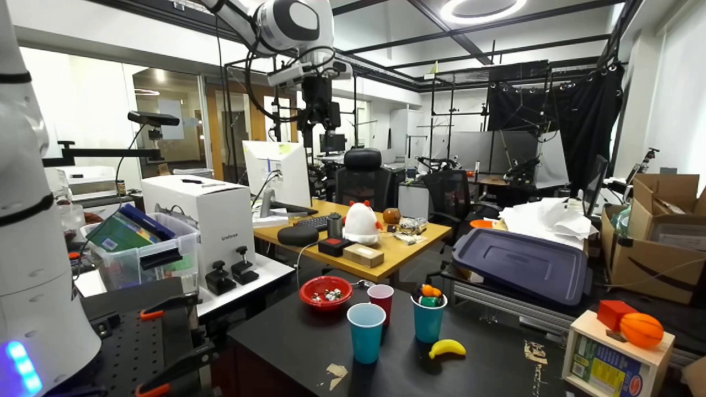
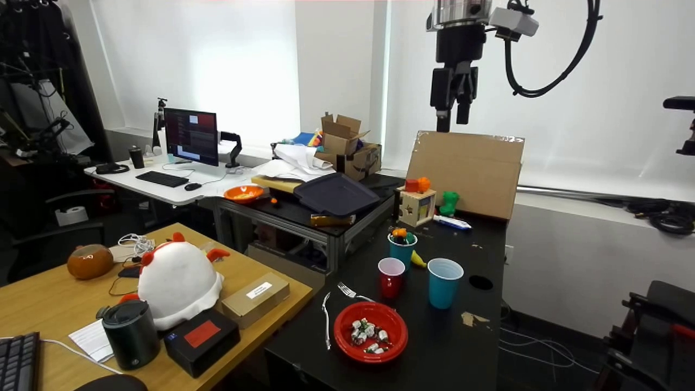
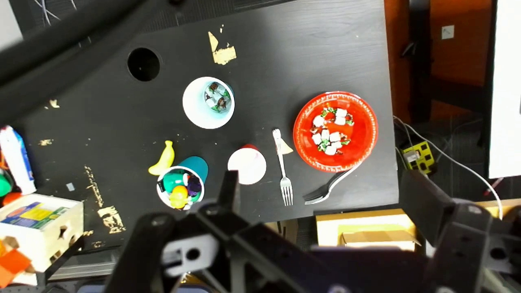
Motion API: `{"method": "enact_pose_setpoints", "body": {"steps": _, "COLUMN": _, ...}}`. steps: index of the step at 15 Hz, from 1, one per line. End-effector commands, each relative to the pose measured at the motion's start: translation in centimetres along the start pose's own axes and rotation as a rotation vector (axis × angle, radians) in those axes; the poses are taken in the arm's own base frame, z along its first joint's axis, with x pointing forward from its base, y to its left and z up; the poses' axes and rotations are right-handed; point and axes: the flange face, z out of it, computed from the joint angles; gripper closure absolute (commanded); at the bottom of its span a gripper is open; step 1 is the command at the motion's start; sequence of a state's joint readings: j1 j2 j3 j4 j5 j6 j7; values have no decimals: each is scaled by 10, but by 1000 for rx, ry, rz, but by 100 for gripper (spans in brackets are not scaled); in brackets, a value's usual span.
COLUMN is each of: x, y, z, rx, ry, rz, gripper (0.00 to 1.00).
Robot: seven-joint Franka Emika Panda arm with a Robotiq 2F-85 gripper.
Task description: Pick up some candy from the red bowl and place it inside the blue cup on the left
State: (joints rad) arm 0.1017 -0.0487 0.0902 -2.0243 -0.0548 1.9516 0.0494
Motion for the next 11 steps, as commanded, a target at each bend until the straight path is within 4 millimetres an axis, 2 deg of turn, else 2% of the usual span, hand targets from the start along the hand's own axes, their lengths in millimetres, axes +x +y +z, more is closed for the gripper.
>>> {"method": "enact_pose_setpoints", "body": {"steps": 1, "x": -33, "y": 4, "z": -20, "rx": 2, "ry": 30, "rz": 82, "gripper": 0}}
{"method": "enact_pose_setpoints", "body": {"steps": 4, "x": -46, "y": 7, "z": -30, "rx": -5, "ry": 44, "rz": 117, "gripper": 0}}
{"method": "enact_pose_setpoints", "body": {"steps": 6, "x": -49, "y": 9, "z": -26, "rx": -37, "ry": 33, "rz": 148, "gripper": 0}}
{"method": "enact_pose_setpoints", "body": {"steps": 7, "x": -36, "y": 7, "z": -28, "rx": -15, "ry": 45, "rz": 110, "gripper": 0}}
{"method": "enact_pose_setpoints", "body": {"steps": 11, "x": -36, "y": 6, "z": -25, "rx": -17, "ry": 40, "rz": 110, "gripper": 0}}
